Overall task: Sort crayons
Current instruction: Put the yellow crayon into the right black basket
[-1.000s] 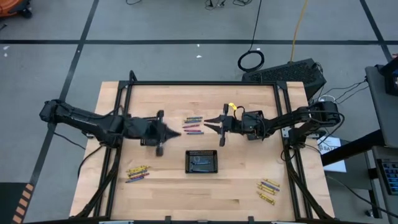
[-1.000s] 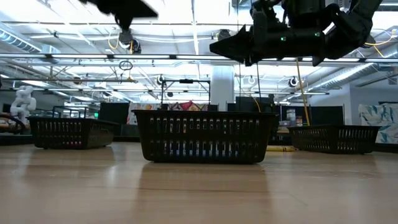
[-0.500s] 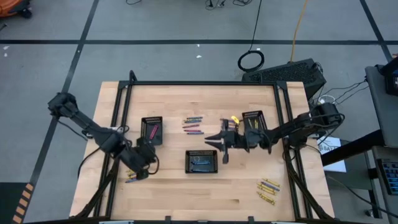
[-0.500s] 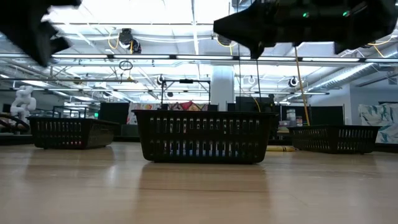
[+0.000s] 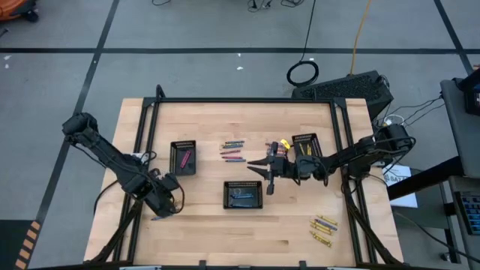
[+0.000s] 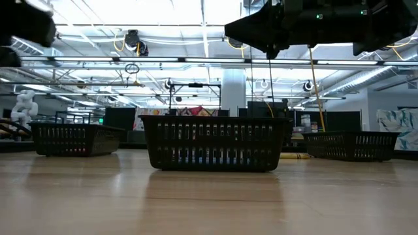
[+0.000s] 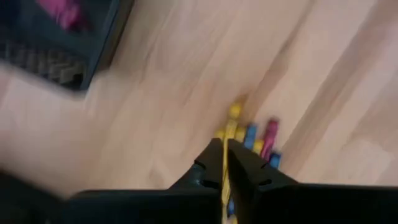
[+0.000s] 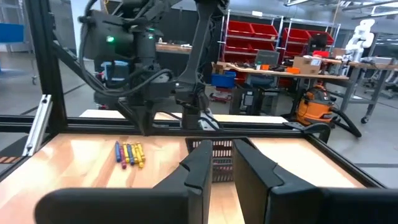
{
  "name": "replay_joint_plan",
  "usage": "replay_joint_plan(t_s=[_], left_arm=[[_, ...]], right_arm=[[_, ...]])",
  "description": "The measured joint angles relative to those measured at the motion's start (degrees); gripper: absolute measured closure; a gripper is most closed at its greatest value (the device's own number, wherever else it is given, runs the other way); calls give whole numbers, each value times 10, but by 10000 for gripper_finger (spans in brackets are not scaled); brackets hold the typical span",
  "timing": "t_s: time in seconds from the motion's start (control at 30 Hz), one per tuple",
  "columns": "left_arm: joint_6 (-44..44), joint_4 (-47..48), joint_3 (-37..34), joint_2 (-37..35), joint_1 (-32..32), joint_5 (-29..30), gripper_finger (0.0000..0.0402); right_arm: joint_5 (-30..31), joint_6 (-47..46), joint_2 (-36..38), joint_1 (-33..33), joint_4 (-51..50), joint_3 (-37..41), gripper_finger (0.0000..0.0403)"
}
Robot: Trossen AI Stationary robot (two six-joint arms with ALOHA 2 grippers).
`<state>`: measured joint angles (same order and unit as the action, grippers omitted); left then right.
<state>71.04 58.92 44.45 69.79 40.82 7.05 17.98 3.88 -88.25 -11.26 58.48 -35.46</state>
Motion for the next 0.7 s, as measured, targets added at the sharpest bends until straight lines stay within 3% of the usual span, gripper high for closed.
replay_joint_plan(t_s=[0.23,0.37,0.57,0.7], left_arm=[[113,86,-3,2,33,-12,285],[137,75,-37,2,36,-12,244],[101,6,-77,2,36,-11,231],[32,-54,-85,4,38,-10,231]], right_arm=[[0,-1,0,3,0,0,355],[0,-2,0,3,-2,0,355],[0,-2,0,3,-5,0,355],[-1,-2,0,3,-5,0,355]])
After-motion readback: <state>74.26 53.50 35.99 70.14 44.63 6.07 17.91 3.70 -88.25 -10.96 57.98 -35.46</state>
